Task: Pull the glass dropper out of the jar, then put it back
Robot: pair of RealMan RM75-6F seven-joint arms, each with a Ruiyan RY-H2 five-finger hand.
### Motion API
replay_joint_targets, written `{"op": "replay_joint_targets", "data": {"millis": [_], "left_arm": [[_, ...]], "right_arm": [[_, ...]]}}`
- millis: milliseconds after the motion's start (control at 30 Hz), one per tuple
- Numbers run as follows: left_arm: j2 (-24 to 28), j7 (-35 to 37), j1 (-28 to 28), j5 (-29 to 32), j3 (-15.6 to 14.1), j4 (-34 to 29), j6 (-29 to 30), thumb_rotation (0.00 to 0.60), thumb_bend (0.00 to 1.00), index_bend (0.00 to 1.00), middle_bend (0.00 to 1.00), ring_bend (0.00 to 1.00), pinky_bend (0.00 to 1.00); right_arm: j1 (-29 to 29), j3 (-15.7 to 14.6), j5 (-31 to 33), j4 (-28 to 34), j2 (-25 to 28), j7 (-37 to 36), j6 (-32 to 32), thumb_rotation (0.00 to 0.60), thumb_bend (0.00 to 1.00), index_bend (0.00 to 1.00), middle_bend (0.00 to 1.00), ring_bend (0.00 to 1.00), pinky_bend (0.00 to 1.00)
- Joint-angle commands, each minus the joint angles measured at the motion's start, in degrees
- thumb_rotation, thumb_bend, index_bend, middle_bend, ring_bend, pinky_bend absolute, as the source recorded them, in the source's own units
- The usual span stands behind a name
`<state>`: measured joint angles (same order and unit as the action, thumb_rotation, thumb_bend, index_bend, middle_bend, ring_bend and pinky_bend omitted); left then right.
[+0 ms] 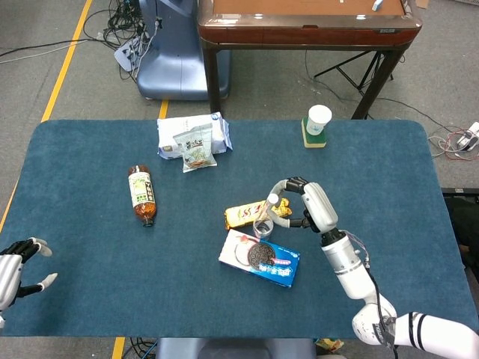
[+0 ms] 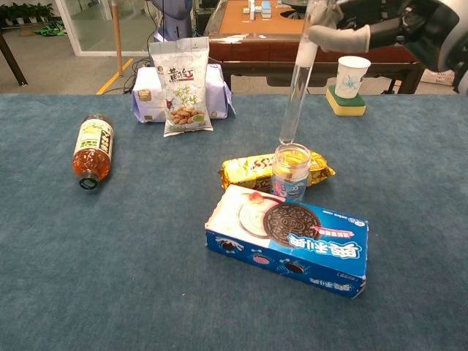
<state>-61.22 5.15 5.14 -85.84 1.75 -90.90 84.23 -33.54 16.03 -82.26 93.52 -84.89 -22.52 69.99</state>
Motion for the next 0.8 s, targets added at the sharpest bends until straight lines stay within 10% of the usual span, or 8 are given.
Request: {"op": "replay_joint_targets", "data": {"millis": [33, 800], "left_arm": [[0.07, 0.22, -0.11, -0.01, 0.03, 0.01, 0.16, 0.600, 0.17, 0.45, 0.35, 0.30, 0.44], [0.33, 0.79, -0.37, -0.44, 0.00, -0.08, 0.65, 0.600, 0.17, 0.45, 0.35, 0.30, 0.44]], "right_arm": [[-0.31, -0.38, 0.06, -0.81, -0.83, 0.20, -0.21, 0.600, 0.54, 0.73, 0.63, 0.44, 0.35], [-0.36, -2.89, 0.23, -5.82, -4.38, 0.05, -0.84, 0.600, 0.54, 0.74, 0.63, 0.44, 0.35]]}}
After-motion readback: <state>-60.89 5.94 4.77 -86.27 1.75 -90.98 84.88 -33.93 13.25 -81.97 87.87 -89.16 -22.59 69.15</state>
